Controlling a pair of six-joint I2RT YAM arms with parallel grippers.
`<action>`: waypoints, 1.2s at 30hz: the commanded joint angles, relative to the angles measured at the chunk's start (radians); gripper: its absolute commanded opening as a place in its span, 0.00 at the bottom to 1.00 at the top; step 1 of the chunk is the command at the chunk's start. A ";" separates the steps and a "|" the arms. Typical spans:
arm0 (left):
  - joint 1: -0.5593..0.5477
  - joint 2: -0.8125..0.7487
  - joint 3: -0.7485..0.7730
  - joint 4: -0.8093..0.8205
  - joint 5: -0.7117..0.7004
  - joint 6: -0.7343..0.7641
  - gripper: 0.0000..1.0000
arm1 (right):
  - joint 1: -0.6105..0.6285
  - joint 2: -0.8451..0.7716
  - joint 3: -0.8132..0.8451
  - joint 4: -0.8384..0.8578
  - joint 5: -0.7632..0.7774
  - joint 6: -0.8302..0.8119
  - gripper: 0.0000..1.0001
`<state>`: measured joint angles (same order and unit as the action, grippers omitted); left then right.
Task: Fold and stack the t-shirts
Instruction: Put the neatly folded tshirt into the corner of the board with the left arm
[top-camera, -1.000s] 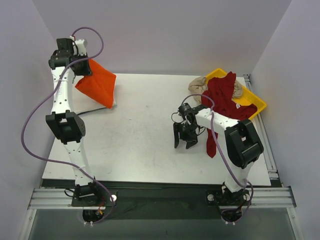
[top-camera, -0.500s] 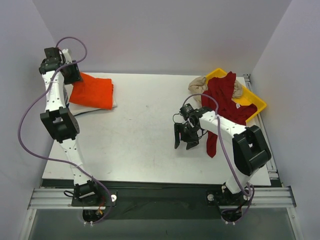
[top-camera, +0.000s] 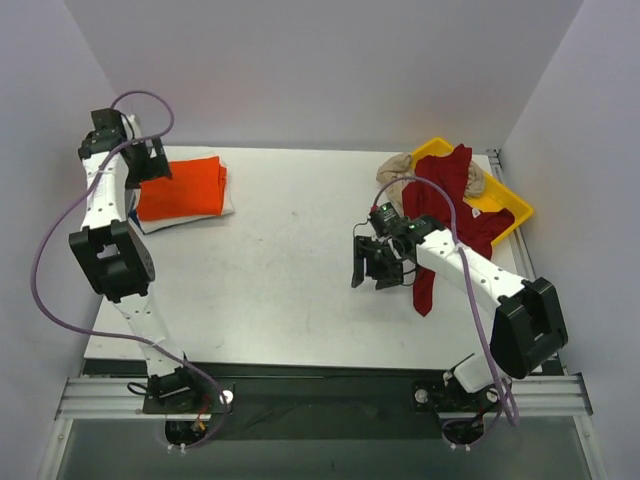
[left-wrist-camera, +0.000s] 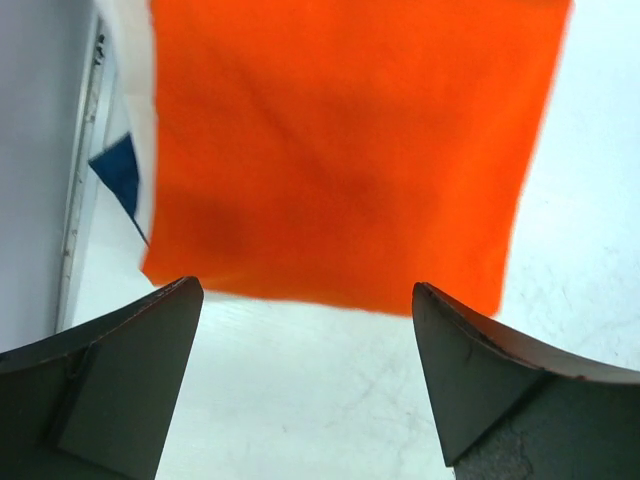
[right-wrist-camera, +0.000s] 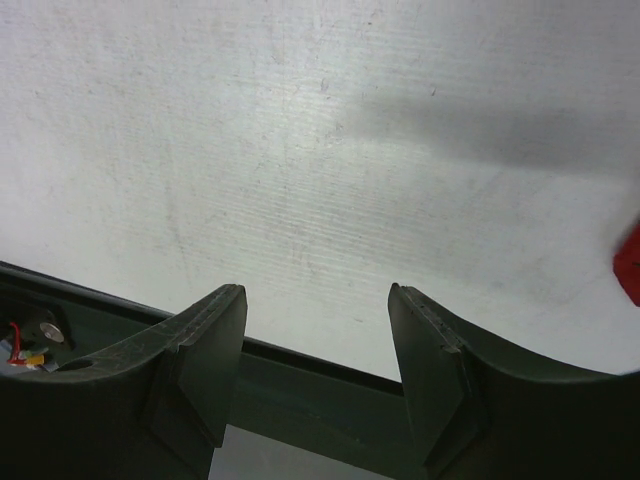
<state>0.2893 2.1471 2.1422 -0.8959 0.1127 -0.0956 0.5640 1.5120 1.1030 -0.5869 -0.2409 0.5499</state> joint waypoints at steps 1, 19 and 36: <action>-0.077 -0.263 -0.141 0.118 -0.045 -0.009 0.97 | 0.004 -0.082 0.014 -0.036 0.092 0.007 0.59; -0.740 -0.958 -1.002 0.377 -0.409 -0.236 0.97 | 0.002 -0.164 -0.025 0.062 0.334 -0.011 0.60; -0.990 -1.058 -1.183 0.442 -0.531 -0.359 0.97 | 0.001 -0.199 -0.078 0.104 0.445 0.010 0.60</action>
<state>-0.6987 1.1259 0.9524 -0.5186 -0.3771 -0.4389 0.5640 1.3457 1.0359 -0.4801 0.1493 0.5499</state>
